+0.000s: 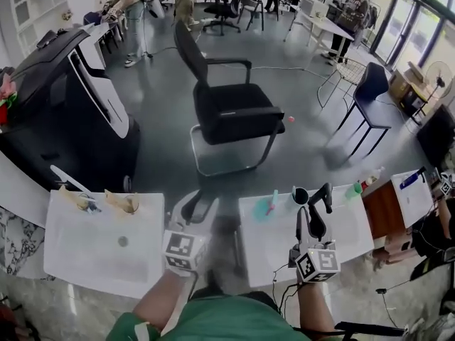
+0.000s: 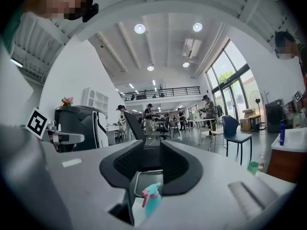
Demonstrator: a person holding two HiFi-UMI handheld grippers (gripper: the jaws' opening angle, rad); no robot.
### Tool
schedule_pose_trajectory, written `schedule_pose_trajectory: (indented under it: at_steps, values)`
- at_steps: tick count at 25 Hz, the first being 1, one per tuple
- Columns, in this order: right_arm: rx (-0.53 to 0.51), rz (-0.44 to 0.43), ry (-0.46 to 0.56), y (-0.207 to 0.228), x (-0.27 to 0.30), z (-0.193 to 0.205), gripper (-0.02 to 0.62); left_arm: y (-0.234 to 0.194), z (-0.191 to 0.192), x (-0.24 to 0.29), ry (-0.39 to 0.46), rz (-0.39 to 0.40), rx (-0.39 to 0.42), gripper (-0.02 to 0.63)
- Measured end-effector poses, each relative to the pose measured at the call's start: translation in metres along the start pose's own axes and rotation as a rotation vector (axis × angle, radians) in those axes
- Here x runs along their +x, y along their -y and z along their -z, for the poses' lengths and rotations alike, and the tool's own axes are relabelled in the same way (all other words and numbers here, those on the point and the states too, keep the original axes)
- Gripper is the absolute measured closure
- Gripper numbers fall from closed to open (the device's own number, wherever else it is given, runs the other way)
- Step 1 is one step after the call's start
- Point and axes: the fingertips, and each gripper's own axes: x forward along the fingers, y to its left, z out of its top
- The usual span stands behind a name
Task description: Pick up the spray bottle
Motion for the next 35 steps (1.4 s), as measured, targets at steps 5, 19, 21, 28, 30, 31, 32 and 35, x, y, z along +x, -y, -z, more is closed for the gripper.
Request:
schedule_pose_trajectory:
  at_steps: [5, 19, 21, 28, 30, 31, 32, 35]
  values:
    - [0.014, 0.004, -0.073, 0.012, 0.029, 0.027, 0.494, -0.011, 0.025, 0.017, -0.057, -0.005, -0.013, 0.446]
    - [0.142, -0.132, -0.226, 0.023, 0.086, 0.120, 0.437, -0.003, 0.081, 0.055, -0.201, -0.090, -0.009, 0.446]
    - [0.152, -0.148, -0.253, 0.019, 0.090, 0.133, 0.401, -0.003, 0.090, 0.055, -0.220, -0.099, -0.014, 0.446]
    - [0.149, -0.146, -0.352, 0.006, 0.110, 0.176, 0.288, -0.020, 0.119, 0.045, -0.272, -0.138, -0.044, 0.446]
    - [0.141, -0.138, -0.377, 0.006, 0.115, 0.188, 0.288, -0.027, 0.125, 0.042, -0.283, -0.156, -0.059, 0.446]
    - [0.136, -0.134, -0.387, 0.006, 0.117, 0.192, 0.288, -0.030, 0.128, 0.041, -0.286, -0.164, -0.066, 0.446]
    - [0.132, -0.129, -0.396, 0.006, 0.119, 0.197, 0.288, -0.034, 0.132, 0.040, -0.288, -0.170, -0.073, 0.446]
    - [0.121, -0.119, -0.413, 0.007, 0.128, 0.207, 0.288, -0.043, 0.140, 0.040, -0.291, -0.178, -0.089, 0.445]
